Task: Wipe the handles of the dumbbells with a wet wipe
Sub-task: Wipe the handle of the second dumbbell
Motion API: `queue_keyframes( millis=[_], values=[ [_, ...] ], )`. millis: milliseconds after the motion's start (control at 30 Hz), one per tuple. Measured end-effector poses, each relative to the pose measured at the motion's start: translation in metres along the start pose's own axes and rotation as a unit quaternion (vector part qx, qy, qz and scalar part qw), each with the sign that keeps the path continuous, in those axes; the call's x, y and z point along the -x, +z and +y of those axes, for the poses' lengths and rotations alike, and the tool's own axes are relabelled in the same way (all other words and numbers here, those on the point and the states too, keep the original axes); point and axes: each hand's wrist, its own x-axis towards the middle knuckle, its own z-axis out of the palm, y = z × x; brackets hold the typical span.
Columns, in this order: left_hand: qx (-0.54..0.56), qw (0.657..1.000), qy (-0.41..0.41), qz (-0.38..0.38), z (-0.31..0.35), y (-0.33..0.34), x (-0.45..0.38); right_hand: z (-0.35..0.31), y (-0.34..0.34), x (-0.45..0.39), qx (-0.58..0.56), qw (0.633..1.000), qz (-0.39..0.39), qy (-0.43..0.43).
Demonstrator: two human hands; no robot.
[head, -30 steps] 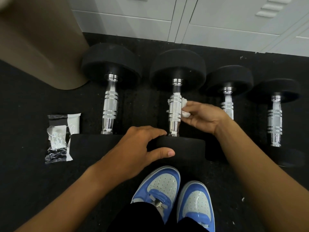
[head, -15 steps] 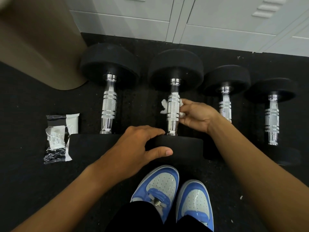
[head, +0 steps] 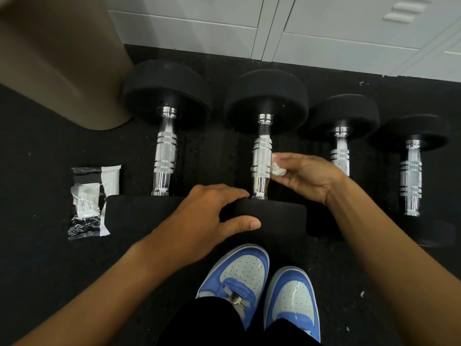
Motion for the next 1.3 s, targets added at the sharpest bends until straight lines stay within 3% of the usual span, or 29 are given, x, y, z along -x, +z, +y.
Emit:
queue_keyframes(
  millis=[100,267,433,567,767,967,1133,1300],
  values=[
    [-0.002,1.000,0.002,-0.001,0.001,-0.001,-0.001,-0.012,0.006,-0.006,-0.014,0.999,0.024,-0.029],
    [0.002,1.000,0.010,0.002,0.003,-0.001,0.000,0.002,0.007,-0.002,-0.012,0.998,-0.054,0.025],
    [-0.006,1.000,-0.001,-0.003,0.000,0.000,-0.001,-0.010,0.000,0.000,-0.010,1.000,-0.017,0.006],
    [0.000,1.000,0.004,0.001,0.003,0.000,0.000,0.007,0.016,0.000,0.018,0.996,-0.077,0.042],
    [0.002,1.000,-0.005,-0.006,-0.001,0.000,0.000,-0.010,0.000,0.005,0.031,0.999,-0.030,0.028],
    [-0.002,1.000,-0.003,-0.007,0.002,-0.001,0.000,0.006,0.005,0.002,0.100,0.986,-0.099,0.091],
    [-0.009,1.000,-0.008,-0.010,0.001,-0.001,0.000,-0.008,-0.003,0.006,0.082,0.993,-0.059,0.063],
    [0.004,1.000,-0.001,-0.004,0.003,-0.001,0.000,0.012,0.010,0.005,0.106,0.986,-0.087,0.094]
  ],
)
